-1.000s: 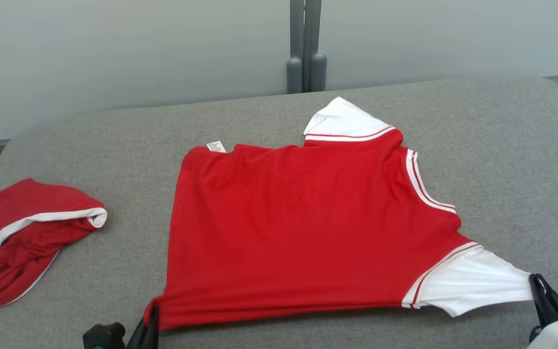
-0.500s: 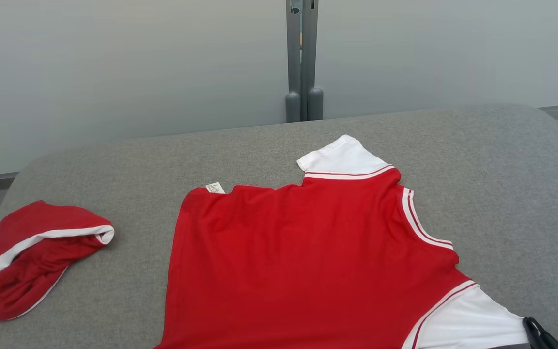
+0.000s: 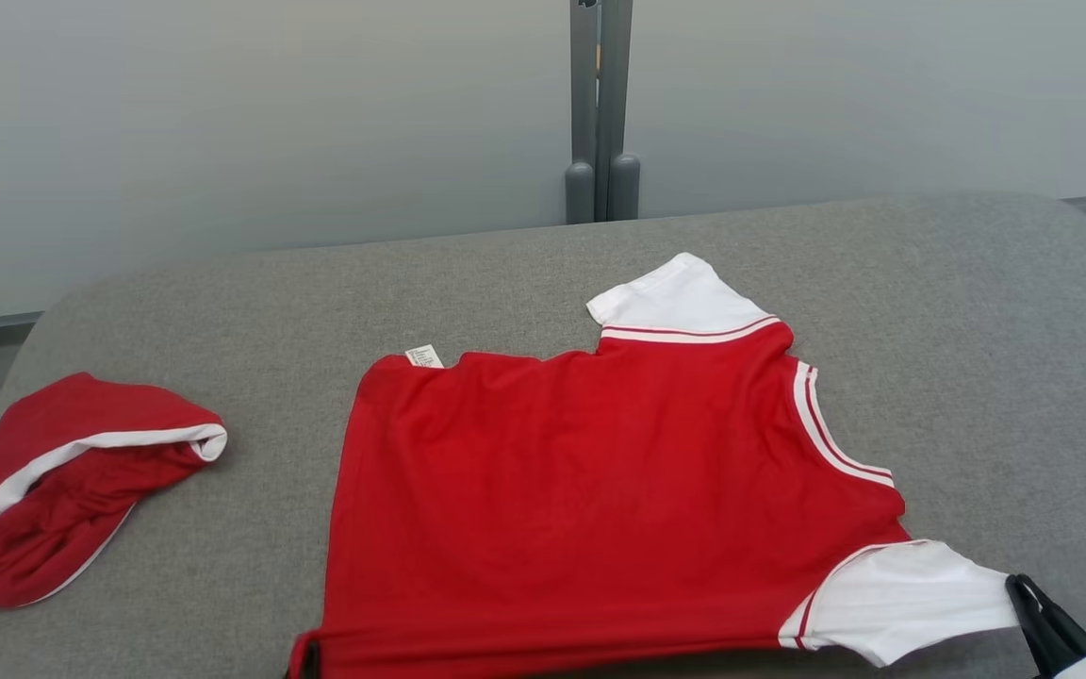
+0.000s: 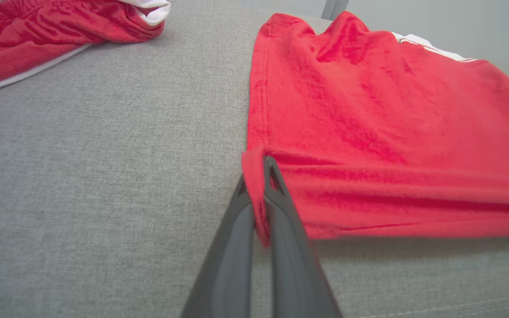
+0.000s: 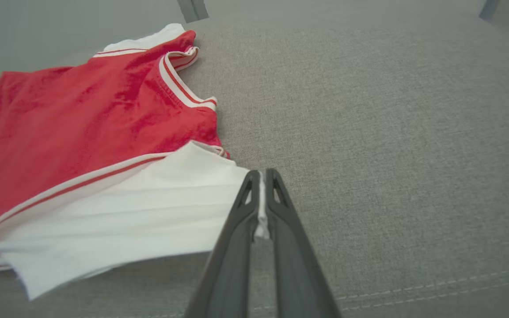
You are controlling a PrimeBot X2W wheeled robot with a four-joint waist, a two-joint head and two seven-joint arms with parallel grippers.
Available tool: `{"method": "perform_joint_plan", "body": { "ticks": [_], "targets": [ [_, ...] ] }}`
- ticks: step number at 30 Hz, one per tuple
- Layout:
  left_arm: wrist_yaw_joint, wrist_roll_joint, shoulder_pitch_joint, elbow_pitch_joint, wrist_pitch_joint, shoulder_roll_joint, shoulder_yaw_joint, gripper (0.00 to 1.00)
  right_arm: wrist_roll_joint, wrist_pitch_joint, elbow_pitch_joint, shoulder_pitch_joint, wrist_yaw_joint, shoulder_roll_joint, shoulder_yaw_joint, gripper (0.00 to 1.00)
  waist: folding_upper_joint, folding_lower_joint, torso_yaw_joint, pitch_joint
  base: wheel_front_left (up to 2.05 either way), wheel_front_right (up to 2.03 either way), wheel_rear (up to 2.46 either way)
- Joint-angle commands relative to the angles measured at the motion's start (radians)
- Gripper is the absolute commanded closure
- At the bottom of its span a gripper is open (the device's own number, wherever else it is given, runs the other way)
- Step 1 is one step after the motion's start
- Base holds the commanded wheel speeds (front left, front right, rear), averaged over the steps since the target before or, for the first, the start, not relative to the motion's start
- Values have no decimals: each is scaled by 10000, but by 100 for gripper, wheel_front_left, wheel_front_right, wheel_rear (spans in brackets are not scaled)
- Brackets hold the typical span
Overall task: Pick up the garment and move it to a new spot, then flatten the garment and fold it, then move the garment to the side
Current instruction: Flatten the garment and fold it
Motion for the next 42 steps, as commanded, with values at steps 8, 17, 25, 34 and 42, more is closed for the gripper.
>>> {"method": "perform_joint_plan", "body": {
  "ticks": [8,17,25,34,42],
  "targets": [
    [37,-29,-775,-280,1,151,-485,100,49,-198,-1716,507,-32,-643,-110,100,-1,1,52,317,0,0,0],
    [36,-126,-1919,-12,3,222,-840,100,-802,180,-335,-2337,-29,576,257,100,-1,1,281,822,0,0,0],
    [35,-75,-2721,479,4,319,-1138,100,-1445,-46,1099,-3567,-29,1004,181,100,-1,1,557,1361,0,0,0],
    [35,37,-3331,817,3,279,-1096,100,-1852,-192,2032,-4266,-29,1303,60,100,-1,1,673,1728,0,0,0],
    [35,101,-3630,977,3,185,-1232,100,-2128,-201,2313,-4587,-29,1407,-199,100,-1,1,650,1971,0,0,0]
  ]
}}
